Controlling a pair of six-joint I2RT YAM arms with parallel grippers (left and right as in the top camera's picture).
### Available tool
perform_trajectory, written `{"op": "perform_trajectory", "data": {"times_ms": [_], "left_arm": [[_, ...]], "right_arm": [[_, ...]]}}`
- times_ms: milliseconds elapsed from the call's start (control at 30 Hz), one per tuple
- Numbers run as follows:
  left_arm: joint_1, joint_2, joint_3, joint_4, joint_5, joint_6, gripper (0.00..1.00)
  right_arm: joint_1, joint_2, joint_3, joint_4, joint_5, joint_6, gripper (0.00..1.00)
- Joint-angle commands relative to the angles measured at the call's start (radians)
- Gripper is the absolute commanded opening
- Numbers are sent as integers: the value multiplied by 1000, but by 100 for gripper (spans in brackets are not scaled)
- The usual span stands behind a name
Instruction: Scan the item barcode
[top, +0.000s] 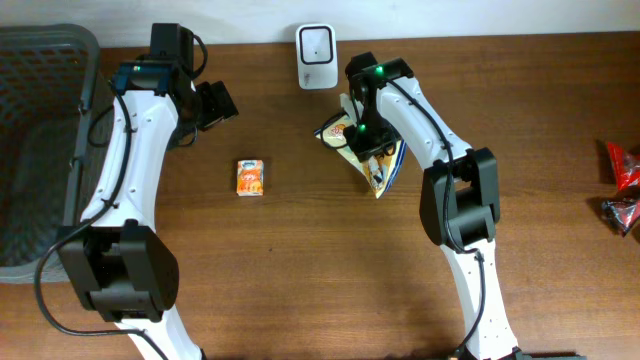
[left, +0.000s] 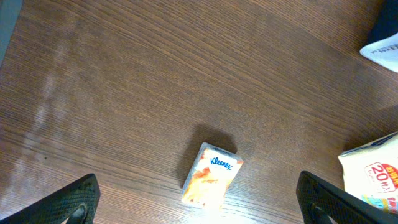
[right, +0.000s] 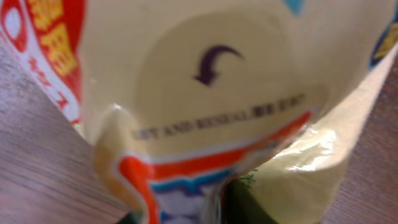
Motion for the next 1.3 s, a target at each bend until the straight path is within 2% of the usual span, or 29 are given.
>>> {"op": "perform_trajectory", "data": {"times_ms": [0, 33, 100, 167, 233, 267, 333, 400, 433, 467, 533, 667, 733, 833, 933, 967, 1000, 1033, 1133, 1167, 1200, 1233, 1267], "left_arm": [[3, 0, 11, -2, -4, -9, 99], [3, 0, 11, -2, -4, -9, 99], [3, 0, 11, -2, -4, -9, 99], [3, 0, 11, -2, -4, -9, 99], [3, 0, 11, -2, -4, -9, 99], [3, 0, 11, -2, -4, -9, 99], [3, 0, 11, -2, -4, -9, 99], [3, 0, 11, -2, -4, -9, 99], [3, 0, 11, -2, -4, -9, 99], [3, 0, 11, -2, -4, -9, 99], [3, 0, 11, -2, -4, -9, 99], [3, 0, 11, -2, -4, -9, 99], [1, 0, 11, -2, -4, -9, 99], [3, 0, 11, -2, -4, -9, 99], [3, 0, 11, -2, -4, -9, 99], [3, 0, 11, -2, -4, -9, 99], [3, 0, 11, -2, -4, -9, 99], [4, 0, 11, -2, -4, -9, 99], [3, 0, 11, -2, -4, -9, 99], [3, 0, 11, -2, -4, -9, 99], [3, 0, 11, -2, -4, -9, 99], [3, 0, 11, -2, -4, -9, 99], [4, 0, 11, -2, -4, -9, 99]], "right_arm": [[0, 0, 60, -11, -9, 50, 21], [0, 0, 96, -37, -9, 50, 21], [0, 0, 174, -118, -9, 49, 57], [0, 0, 183, -188, -9, 49, 61], [0, 1, 177, -203, -11, 50, 47], [0, 1, 161, -202, -14, 49, 46], [2, 1, 93, -172, -28, 49, 30], [15, 1, 85, -134, -48, 50, 24], [23, 1, 84, -127, -48, 63, 11], [25, 1, 84, -124, -48, 77, 4], [26, 1, 95, -70, -71, 198, 4], [23, 1, 341, 19, -126, 268, 4], [23, 1, 404, 77, -125, 301, 4], [23, 1, 405, 131, -113, 320, 4], [26, 1, 326, 10, -69, 282, 5], [26, 1, 263, 7, -69, 281, 22], [26, 1, 167, 44, -69, 265, 54], [25, 1, 114, 87, -69, 262, 68], [25, 1, 106, 136, -69, 149, 72], [26, 2, 92, 139, -68, 115, 68], [26, 2, 76, 139, -58, 108, 50], [26, 2, 60, 142, -50, 109, 44], [26, 2, 50, 142, -50, 108, 44]]}}
